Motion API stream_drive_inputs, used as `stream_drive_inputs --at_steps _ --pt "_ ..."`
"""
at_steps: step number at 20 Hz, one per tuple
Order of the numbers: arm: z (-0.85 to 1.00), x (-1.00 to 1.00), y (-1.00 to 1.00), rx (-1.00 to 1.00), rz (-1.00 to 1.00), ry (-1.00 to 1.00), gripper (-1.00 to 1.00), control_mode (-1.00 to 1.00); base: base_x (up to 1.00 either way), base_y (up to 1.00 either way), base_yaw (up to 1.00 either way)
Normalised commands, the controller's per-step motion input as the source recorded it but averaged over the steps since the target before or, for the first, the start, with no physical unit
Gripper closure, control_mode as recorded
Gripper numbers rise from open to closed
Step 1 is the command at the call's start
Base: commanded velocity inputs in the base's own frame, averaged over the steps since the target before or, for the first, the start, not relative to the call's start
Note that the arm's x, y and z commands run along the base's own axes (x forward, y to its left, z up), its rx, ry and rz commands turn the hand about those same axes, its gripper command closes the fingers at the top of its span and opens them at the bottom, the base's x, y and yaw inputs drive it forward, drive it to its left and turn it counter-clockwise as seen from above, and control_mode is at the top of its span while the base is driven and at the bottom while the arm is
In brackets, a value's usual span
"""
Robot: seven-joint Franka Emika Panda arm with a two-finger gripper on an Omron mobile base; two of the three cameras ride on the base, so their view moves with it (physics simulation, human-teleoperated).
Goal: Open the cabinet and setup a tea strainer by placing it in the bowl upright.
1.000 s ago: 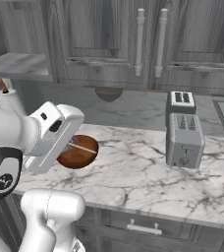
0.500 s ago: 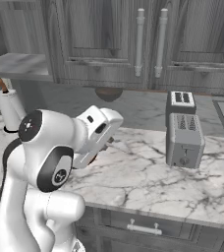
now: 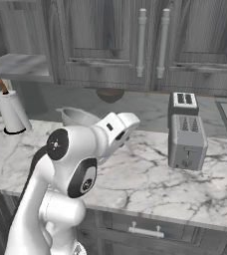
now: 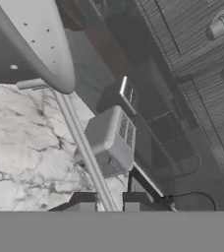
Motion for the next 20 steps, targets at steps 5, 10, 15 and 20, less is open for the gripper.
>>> stream_drive_inputs --at_steps 5,10,15,20 --pt "-0.32 0.04 0.0 -0.18 0.0 -0.48 1.0 -1.0 0.0 0.0 0.0" --pt "-0.28 0.25 0.0 -0.17 0.06 -0.43 1.0 -1.0 0.0 0.0 0.0" --pt "-0.31 0.3 0.0 -0.18 0.2 -0.31 1.0 -1.0 0.0 0.0 0.0" --pt "-0.4 0.17 0.0 -0.23 0.23 -0.15 1.0 -1.0 0.0 0.0 0.0"
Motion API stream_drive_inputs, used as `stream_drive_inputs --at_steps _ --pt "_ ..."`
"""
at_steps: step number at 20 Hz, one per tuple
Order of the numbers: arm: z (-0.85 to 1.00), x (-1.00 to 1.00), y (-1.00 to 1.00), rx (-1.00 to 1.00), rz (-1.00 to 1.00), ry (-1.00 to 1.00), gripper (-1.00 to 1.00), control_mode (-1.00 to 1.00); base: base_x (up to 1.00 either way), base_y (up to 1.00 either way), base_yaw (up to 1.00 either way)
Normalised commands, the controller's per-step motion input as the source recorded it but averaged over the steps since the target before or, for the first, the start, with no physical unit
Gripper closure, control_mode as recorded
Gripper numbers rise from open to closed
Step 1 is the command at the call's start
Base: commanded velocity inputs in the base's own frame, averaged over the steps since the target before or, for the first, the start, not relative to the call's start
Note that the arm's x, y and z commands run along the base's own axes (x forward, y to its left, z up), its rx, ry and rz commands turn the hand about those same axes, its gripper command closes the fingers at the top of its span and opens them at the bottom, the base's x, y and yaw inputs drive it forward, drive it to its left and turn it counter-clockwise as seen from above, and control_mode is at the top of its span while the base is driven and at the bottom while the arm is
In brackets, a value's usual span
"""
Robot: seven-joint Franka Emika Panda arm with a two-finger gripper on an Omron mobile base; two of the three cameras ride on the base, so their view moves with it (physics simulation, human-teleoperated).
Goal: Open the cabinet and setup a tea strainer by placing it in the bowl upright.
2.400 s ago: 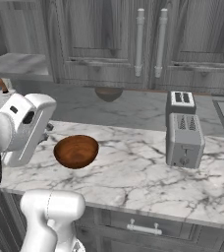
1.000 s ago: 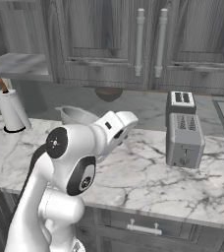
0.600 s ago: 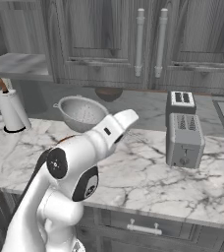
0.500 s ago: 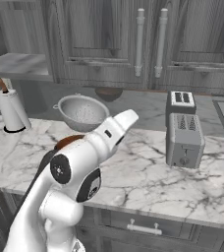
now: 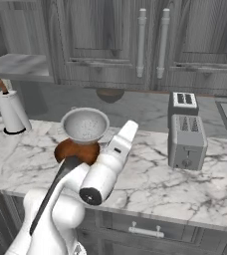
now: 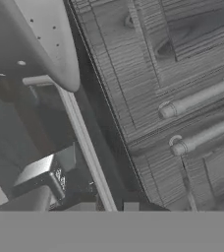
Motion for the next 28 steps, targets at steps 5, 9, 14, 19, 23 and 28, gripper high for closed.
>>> stream_drive_inputs --at_steps 5,9,14,19,23,28 --pt "-0.29 0.12 0.0 -0.24 0.28 -0.08 1.0 -1.0 0.0 0.0 0.0" --pt "-0.02 0.0 0.13 -0.28 0.22 -0.09 1.0 -1.0 0.0 0.0 0.0" --pt "0.0 0.0 0.23 -0.17 0.14 -0.04 1.0 -1.0 0.0 0.0 0.0" --pt "-0.03 0.0 0.23 -0.02 0.1 0.0 1.0 -1.0 0.0 0.0 0.0" --pt "-0.18 0.0 0.3 0.02 0.03 0.0 1.0 -1.0 0.0 0.0 0.0" --pt "-0.31 0.0 0.25 0.0 0.05 0.08 1.0 -1.0 0.0 0.0 0.0"
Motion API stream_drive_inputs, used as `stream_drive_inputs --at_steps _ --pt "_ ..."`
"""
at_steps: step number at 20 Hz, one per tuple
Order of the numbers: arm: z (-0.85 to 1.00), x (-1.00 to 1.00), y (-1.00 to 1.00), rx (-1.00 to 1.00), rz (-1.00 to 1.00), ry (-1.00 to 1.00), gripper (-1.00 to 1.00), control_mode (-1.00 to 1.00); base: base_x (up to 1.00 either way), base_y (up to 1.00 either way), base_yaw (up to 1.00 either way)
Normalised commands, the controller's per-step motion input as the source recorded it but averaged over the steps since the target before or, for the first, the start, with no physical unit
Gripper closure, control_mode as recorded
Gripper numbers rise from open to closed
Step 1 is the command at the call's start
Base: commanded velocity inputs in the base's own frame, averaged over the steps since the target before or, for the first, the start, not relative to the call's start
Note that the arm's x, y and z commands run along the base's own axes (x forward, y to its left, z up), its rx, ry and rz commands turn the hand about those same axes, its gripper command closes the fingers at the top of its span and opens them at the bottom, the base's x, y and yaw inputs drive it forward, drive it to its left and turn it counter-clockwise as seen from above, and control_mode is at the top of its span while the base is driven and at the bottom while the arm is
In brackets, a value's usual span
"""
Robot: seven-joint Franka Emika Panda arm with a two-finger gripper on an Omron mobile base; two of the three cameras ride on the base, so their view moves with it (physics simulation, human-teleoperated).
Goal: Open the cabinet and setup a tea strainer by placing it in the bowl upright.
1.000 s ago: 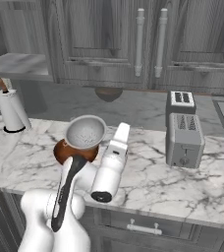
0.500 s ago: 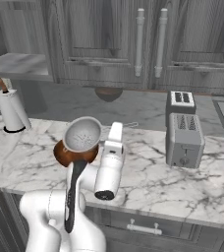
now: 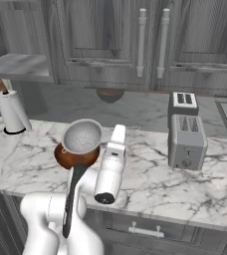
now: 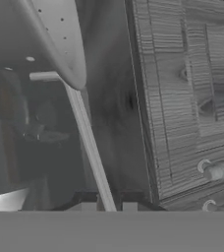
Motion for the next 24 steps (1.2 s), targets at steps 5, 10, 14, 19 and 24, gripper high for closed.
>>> stream_drive_inputs --at_steps 5,10,14,19,24 --pt "-0.33 0.0 0.21 0.02 0.05 0.19 1.0 -1.0 0.0 0.0 0.0" --pt "-0.22 0.0 0.47 0.0 0.02 0.13 1.0 -1.0 0.0 0.0 0.0" --pt "-0.21 0.0 0.55 0.0 0.01 0.08 1.0 -1.0 0.0 0.0 0.0" --pt "-0.13 0.0 0.53 0.0 0.0 0.0 1.0 -1.0 0.0 0.0 0.0" --pt "-0.08 0.0 0.63 0.0 0.0 0.0 1.0 -1.0 0.0 0.0 0.0"
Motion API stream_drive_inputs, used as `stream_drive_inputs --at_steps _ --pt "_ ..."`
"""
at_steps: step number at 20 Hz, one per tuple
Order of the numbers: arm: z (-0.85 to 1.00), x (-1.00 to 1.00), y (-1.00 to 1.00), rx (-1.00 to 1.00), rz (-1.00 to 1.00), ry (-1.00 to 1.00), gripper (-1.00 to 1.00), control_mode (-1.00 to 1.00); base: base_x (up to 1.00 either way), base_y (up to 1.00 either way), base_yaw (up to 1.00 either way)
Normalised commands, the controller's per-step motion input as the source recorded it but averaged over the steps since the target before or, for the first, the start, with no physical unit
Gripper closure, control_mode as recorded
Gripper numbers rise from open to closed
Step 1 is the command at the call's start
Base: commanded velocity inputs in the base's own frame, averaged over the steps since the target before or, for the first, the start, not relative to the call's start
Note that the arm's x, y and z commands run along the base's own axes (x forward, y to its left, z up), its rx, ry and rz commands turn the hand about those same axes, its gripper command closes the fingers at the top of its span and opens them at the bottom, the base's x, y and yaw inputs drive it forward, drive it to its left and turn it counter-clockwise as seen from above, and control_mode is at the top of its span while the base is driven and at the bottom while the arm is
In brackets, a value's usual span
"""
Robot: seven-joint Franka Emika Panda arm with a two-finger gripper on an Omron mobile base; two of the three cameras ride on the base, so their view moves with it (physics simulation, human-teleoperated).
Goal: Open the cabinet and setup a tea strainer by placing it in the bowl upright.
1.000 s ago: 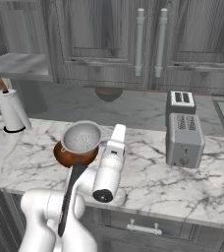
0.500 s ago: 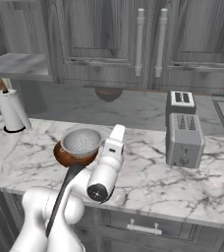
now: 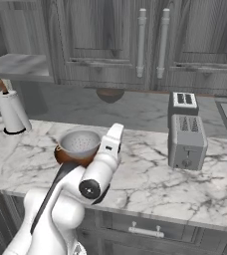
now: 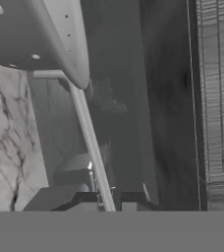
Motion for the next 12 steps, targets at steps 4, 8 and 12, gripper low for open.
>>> stream_drive_inputs --at_steps 4,8,12 --pt "-0.23 0.05 0.73 0.0 0.0 -0.02 1.0 -1.0 0.0 0.0 0.0" --pt "-0.36 0.11 0.73 0.0 0.0 -0.02 1.0 -1.0 0.0 0.0 0.0" --pt "-0.53 0.21 0.52 0.0 0.0 -0.02 1.0 -1.0 0.0 0.0 0.0"
